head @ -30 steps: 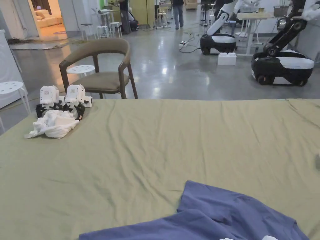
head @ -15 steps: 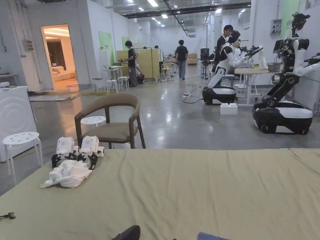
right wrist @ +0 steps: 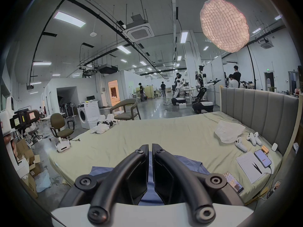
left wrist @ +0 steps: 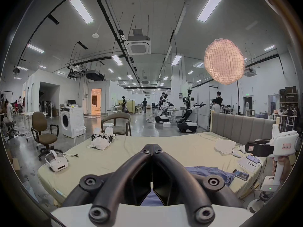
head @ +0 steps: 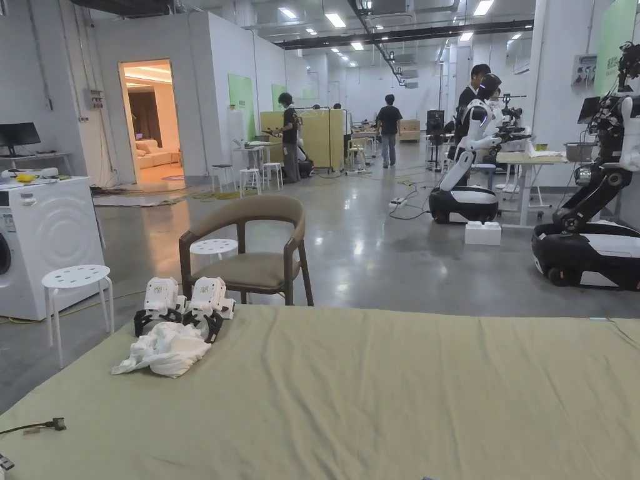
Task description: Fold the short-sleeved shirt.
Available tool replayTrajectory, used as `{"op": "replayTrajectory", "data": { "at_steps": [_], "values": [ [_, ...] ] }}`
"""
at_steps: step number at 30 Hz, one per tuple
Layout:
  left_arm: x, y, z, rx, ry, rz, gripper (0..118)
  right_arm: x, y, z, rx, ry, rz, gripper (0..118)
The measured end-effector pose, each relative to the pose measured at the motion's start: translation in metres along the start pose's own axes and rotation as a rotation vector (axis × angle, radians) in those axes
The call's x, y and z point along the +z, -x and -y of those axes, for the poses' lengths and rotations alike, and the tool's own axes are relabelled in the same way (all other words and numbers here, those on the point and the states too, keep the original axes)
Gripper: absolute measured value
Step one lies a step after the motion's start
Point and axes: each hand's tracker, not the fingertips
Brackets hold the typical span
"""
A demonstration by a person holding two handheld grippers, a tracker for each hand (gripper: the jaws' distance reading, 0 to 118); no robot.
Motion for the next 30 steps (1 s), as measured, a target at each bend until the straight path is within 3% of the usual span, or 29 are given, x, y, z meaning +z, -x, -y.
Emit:
{"op": "replayTrajectory", "data": {
  "at_steps": [8,11,16,18,21,23,28,30],
  "values": [
    [-0.009,0.011,0.007,0.025,0.036,0.02,0,-0.003,0.003,0.001,0.012,0.005,-0.001,3],
    [-0.021,0.029,0.02,0.104,0.066,0.051,0,-0.007,0.0,0.007,0.009,0.024,-0.001,3],
    [-0.076,0.067,0.06,0.217,0.259,0.054,0,-0.009,-0.014,0.024,-0.037,0.088,0.001,3],
    [-0.102,0.079,0.082,0.261,0.327,0.049,15,-0.008,-0.019,0.031,-0.043,0.11,0.013,3],
    [-0.156,0.094,0.121,0.312,0.464,0.036,50,-0.01,-0.025,0.041,-0.046,0.158,0.034,3],
    [-0.196,0.103,0.154,0.352,0.582,0.029,64,-0.012,-0.03,0.047,-0.049,0.187,0.048,3],
    [-0.28,0.122,0.227,0.384,0.791,-0.06,62,-0.013,-0.043,0.06,-0.052,0.257,0.101,3],
    [-0.301,0.127,0.248,0.384,0.844,-0.119,53,-0.012,-0.05,0.067,-0.065,0.285,0.131,3]
  ]
}}
